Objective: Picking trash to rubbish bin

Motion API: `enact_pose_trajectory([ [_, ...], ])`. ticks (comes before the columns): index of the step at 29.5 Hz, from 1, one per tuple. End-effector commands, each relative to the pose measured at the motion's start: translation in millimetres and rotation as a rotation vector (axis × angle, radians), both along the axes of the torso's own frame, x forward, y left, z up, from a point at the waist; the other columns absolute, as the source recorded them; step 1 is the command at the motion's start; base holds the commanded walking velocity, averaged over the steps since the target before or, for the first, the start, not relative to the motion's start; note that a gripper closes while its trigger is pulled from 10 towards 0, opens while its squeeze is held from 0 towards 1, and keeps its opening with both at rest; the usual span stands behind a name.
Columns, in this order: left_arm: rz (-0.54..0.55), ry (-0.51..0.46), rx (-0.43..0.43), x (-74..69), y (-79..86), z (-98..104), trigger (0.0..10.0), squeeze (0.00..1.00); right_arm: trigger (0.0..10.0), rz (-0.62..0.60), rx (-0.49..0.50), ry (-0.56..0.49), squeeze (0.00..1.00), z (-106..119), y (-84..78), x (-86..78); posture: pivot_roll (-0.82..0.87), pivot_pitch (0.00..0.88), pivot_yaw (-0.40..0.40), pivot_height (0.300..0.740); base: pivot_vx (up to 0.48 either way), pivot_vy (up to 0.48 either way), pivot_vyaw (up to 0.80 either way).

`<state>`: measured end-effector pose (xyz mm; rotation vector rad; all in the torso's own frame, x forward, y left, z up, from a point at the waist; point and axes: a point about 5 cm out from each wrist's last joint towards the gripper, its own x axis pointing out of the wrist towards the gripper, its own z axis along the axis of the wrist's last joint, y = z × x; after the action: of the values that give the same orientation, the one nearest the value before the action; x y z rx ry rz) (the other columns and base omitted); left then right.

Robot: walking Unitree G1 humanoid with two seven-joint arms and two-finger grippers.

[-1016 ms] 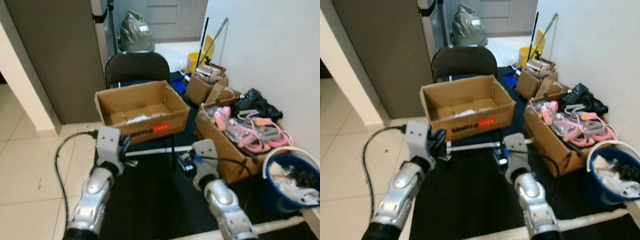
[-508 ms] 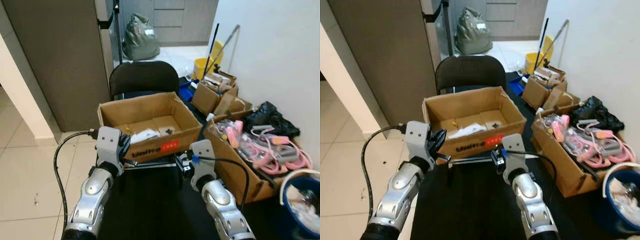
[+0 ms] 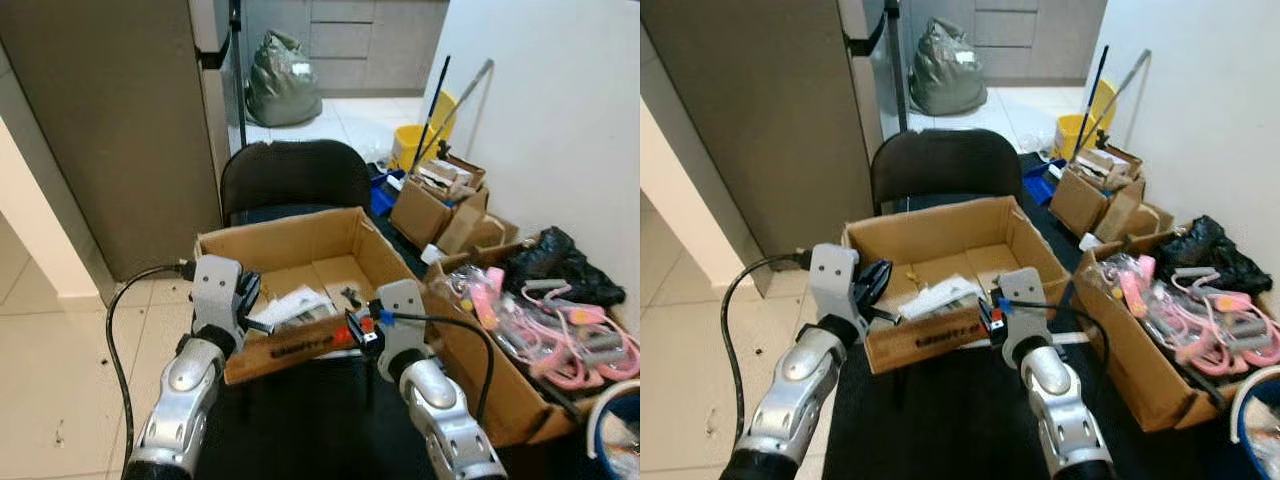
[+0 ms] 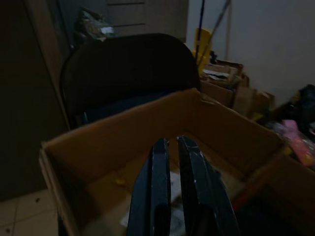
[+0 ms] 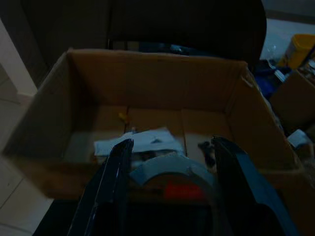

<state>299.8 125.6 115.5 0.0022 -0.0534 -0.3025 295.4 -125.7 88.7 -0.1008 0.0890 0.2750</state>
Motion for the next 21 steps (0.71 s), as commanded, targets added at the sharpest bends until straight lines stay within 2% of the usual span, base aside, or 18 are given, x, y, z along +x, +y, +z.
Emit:
enact_pose_trajectory([
  [1, -0.009, 0.008, 0.006, -0.8, -2.2, -0.9, 10.0, 0.00, 10.0, -0.010, 0.000, 0.009, 0.00, -2.9, -2.4, -0.5, 0.00, 0.053, 0.001, 0.740, 0.435, 0.000, 0.00],
  [21, -0.037, 0.066, 0.038, -3.2, -1.7, -11.7, 10.0, 0.00, 10.0, -0.032, -0.003, 0.019, 0.00, -4.8, -6.1, 3.6, 0.00, 0.062, 0.002, 0.740, 0.416, 0.000, 0.00],
])
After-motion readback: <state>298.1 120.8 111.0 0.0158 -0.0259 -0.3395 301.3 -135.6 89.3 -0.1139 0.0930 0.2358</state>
